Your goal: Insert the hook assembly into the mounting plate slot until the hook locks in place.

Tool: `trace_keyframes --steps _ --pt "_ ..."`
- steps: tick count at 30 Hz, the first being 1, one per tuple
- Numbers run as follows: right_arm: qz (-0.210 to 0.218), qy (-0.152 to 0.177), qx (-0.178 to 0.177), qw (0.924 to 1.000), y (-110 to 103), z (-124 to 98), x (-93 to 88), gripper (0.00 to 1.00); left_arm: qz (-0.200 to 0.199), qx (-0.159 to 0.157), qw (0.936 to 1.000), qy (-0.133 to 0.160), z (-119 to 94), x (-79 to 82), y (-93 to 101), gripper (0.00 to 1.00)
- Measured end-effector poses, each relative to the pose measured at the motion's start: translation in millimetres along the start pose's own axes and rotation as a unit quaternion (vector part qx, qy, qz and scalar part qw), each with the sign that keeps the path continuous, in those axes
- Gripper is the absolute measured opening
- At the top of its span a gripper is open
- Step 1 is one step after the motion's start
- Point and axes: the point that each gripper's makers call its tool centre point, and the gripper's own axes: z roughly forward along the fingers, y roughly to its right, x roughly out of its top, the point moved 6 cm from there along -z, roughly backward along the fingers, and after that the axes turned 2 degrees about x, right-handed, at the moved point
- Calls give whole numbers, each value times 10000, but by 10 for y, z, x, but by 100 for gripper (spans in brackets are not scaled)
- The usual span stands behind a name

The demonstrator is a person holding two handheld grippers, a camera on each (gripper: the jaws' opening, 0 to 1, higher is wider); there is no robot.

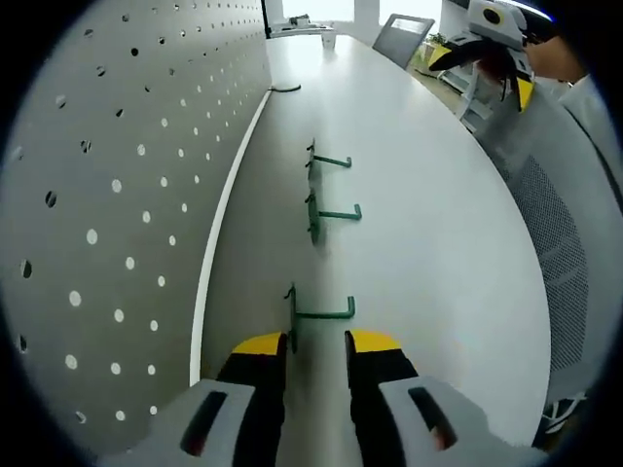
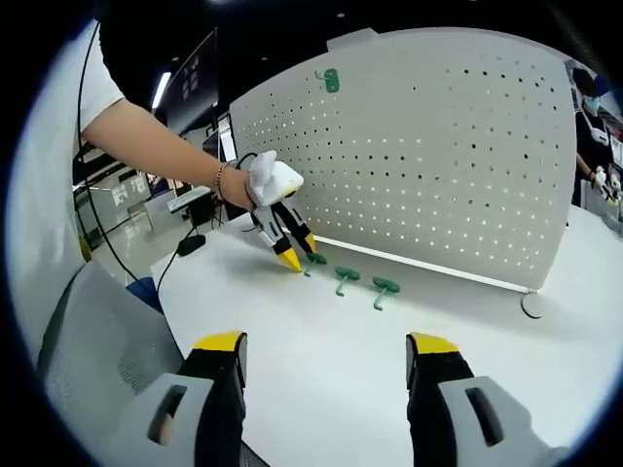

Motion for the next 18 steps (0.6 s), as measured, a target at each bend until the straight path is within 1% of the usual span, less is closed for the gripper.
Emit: trace_keyframes --steps 4,8,13,16,18 --pt "9 18 -10 10000 6 -1 5 64 -59 111 9999 17 10 4 -30 19" --pt "3 -6 -6 10000 4 0 -2 64 -96 180 9998 17 17 11 -43 16" --pt "9 7 -17 10000 3 -3 4 64 -35 307 9995 -22 30 20 -58 10" --pt "20 14 -7 10000 5 -1 3 64 -98 417 9991 -59 27 19 -85 6" --pt "9 7 -11 10000 5 -1 3 64 -139 394 9991 -46 32 16 -85 6"
